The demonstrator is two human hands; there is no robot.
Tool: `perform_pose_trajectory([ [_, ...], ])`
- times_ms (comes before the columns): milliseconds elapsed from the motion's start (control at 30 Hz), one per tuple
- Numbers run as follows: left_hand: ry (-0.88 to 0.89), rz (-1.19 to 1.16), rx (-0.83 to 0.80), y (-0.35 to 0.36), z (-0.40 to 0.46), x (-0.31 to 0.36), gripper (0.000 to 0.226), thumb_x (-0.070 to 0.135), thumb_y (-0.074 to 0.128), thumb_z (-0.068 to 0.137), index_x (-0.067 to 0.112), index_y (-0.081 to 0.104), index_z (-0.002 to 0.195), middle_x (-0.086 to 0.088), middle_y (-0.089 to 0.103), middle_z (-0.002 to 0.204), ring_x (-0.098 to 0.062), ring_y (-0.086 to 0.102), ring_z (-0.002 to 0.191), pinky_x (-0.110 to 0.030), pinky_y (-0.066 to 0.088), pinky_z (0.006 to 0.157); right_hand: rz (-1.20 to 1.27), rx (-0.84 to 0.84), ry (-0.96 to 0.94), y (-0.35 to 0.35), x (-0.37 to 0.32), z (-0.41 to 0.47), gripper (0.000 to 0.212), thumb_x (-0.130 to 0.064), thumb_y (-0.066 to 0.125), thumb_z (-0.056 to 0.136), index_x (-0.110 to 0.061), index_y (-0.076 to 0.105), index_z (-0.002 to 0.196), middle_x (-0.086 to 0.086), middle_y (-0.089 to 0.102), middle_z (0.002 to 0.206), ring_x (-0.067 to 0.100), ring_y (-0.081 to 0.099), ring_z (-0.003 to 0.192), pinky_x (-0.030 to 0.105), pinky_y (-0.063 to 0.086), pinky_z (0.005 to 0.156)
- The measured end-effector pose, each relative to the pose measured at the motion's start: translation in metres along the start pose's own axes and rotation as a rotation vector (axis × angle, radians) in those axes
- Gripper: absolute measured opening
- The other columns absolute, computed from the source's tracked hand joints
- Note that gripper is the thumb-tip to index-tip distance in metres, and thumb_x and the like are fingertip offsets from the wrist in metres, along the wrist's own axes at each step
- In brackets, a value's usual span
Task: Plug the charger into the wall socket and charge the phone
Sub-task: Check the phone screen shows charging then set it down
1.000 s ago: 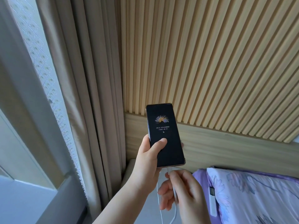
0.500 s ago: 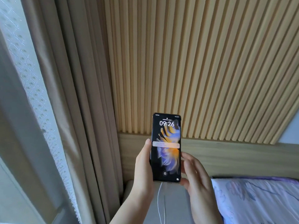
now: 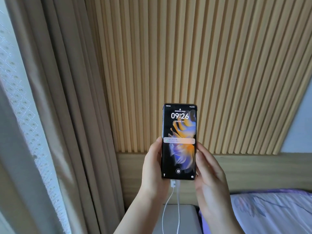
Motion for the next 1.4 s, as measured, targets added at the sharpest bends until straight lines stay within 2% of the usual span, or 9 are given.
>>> perform_pose_trajectory([
  [133, -0.007, 0.009, -0.035, 0.008, 0.004, -0.002, 0.043, 0.035, 0.039, 0.096, 0.007, 0.063, 0.119, -0.014, 0.069, 0.113, -0.027, 0.063, 0.107, -0.039, 0.052, 0.094, 0.008, 0.001, -0.024, -0.006, -0.006, 0.007, 0.039, -0.029, 0.059, 0.081, -0.019, 0.066, 0.118, 0.005, 0.07, 0.121, 0.022, 0.063, 0.117, 0.031, 0.054, 0.092],
  [300, -0.013, 0.005, -0.079, 0.017, 0.008, -0.007, 0.044, 0.033, 0.036, 0.099, 0.004, 0.062, 0.12, -0.015, 0.069, 0.113, -0.027, 0.064, 0.107, -0.036, 0.054, 0.092, -0.012, 0.009, -0.023, -0.015, -0.011, 0.015, 0.034, -0.029, 0.059, 0.081, -0.026, 0.069, 0.113, 0.003, 0.07, 0.121, 0.022, 0.063, 0.117, 0.038, 0.05, 0.096],
  [400, -0.012, 0.021, -0.112, 0.02, 0.013, -0.009, 0.044, 0.031, 0.032, 0.1, 0.005, 0.064, 0.116, -0.012, 0.072, 0.107, -0.022, 0.067, 0.101, -0.029, 0.056, 0.08, -0.004, 0.011, -0.033, -0.019, -0.013, 0.02, 0.032, -0.026, 0.059, 0.08, -0.027, 0.071, 0.11, 0.004, 0.071, 0.12, 0.023, 0.063, 0.117, 0.041, 0.05, 0.098],
  [533, -0.039, 0.072, -0.113, 0.023, 0.018, -0.014, 0.048, 0.04, 0.033, 0.099, 0.006, 0.06, 0.121, -0.012, 0.07, 0.112, -0.025, 0.064, 0.107, -0.035, 0.051, 0.085, -0.018, 0.004, -0.02, -0.023, -0.014, 0.027, 0.035, -0.027, 0.059, 0.08, -0.022, 0.069, 0.114, 0.006, 0.069, 0.122, 0.023, 0.061, 0.119, 0.052, 0.039, 0.107],
  [767, -0.044, -0.01, -0.104, 0.025, 0.028, -0.02, 0.046, 0.036, 0.034, 0.1, 0.006, 0.061, 0.121, -0.014, 0.069, 0.112, -0.024, 0.065, 0.105, -0.032, 0.056, 0.082, -0.039, -0.003, 0.006, -0.03, -0.008, 0.038, 0.036, -0.029, 0.06, 0.081, -0.025, 0.067, 0.116, 0.004, 0.068, 0.124, 0.021, 0.061, 0.119, 0.052, 0.042, 0.105],
  [1000, -0.051, 0.015, -0.07, 0.02, 0.036, -0.023, 0.046, 0.038, 0.034, 0.099, 0.008, 0.063, 0.118, -0.013, 0.07, 0.115, -0.026, 0.064, 0.108, -0.036, 0.055, 0.088, -0.026, -0.03, 0.001, -0.033, -0.005, 0.045, 0.036, -0.03, 0.06, 0.081, -0.025, 0.067, 0.117, 0.002, 0.069, 0.124, 0.017, 0.062, 0.117, 0.028, 0.055, 0.09],
  [1167, -0.037, 0.048, -0.077, 0.02, 0.04, -0.025, 0.044, 0.039, 0.037, 0.098, 0.009, 0.064, 0.113, -0.011, 0.07, 0.106, -0.024, 0.064, 0.1, -0.035, 0.053, 0.083, -0.019, -0.027, 0.015, -0.036, -0.001, 0.049, 0.04, -0.029, 0.06, 0.081, -0.019, 0.065, 0.119, 0.005, 0.067, 0.125, 0.019, 0.061, 0.119, 0.036, 0.051, 0.099],
  [1267, -0.042, 0.057, -0.067, 0.017, 0.04, -0.027, 0.043, 0.036, 0.037, 0.098, 0.006, 0.062, 0.115, -0.012, 0.068, 0.106, -0.025, 0.062, 0.102, -0.04, 0.047, 0.091, -0.01, -0.015, 0.038, -0.037, 0.005, 0.05, 0.039, -0.026, 0.059, 0.082, -0.017, 0.065, 0.119, 0.006, 0.068, 0.125, 0.02, 0.061, 0.119, 0.044, 0.045, 0.101],
  [1400, -0.078, 0.019, -0.062, 0.003, 0.038, -0.04, 0.042, 0.031, 0.034, 0.1, 0.006, 0.065, 0.113, -0.011, 0.07, 0.103, -0.022, 0.066, 0.095, -0.029, 0.056, 0.076, -0.019, 0.0, 0.071, -0.043, 0.021, 0.045, 0.037, -0.022, 0.057, 0.083, -0.015, 0.065, 0.119, 0.007, 0.068, 0.124, 0.022, 0.06, 0.12, 0.045, 0.043, 0.103],
])
Point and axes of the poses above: each hand's wrist, its own z-axis towards the middle knuckle, its own y-axis out of the palm, x = y × z, the point moved 6 cm from there along z, towards the middle knuckle
